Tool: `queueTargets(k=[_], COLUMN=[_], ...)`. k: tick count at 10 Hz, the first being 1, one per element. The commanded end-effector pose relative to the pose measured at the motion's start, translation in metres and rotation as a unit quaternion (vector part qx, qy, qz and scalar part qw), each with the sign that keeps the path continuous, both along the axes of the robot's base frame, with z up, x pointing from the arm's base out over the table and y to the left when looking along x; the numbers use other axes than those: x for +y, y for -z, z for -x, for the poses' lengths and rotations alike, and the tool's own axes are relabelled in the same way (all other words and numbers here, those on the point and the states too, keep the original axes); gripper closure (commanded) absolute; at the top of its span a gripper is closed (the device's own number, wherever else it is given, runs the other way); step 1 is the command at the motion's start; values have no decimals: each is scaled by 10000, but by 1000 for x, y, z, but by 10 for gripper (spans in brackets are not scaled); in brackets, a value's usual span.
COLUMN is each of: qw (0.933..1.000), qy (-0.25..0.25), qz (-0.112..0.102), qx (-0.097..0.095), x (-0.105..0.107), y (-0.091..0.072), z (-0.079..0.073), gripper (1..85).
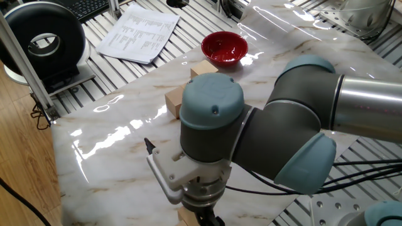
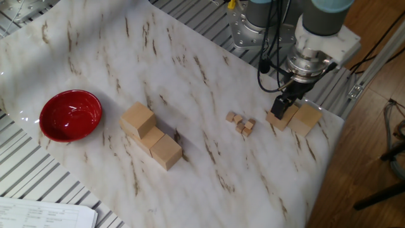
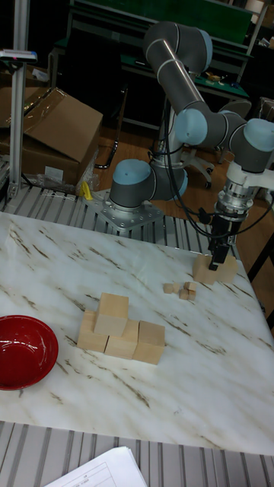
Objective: Stack the blocks into a pyramid shape
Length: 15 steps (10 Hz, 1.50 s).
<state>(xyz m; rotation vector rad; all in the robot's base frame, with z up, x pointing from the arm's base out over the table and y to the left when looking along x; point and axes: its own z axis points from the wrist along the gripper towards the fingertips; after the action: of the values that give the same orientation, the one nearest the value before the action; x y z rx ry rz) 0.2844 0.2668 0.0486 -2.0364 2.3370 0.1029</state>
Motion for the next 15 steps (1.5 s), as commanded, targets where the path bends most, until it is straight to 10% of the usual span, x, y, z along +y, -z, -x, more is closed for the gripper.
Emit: queueTargets(k=[1,5,11,15], qw=[10000,9999,9989,9996], qy=[-22,-28,192,115], qz=[-44,-74,-149,-94], qx=[-49,-65,394,248], x=[3,4,5,4], y=[-2,7,17,25], z=[-5,-11,7,-2], gripper=[7,7,7,7])
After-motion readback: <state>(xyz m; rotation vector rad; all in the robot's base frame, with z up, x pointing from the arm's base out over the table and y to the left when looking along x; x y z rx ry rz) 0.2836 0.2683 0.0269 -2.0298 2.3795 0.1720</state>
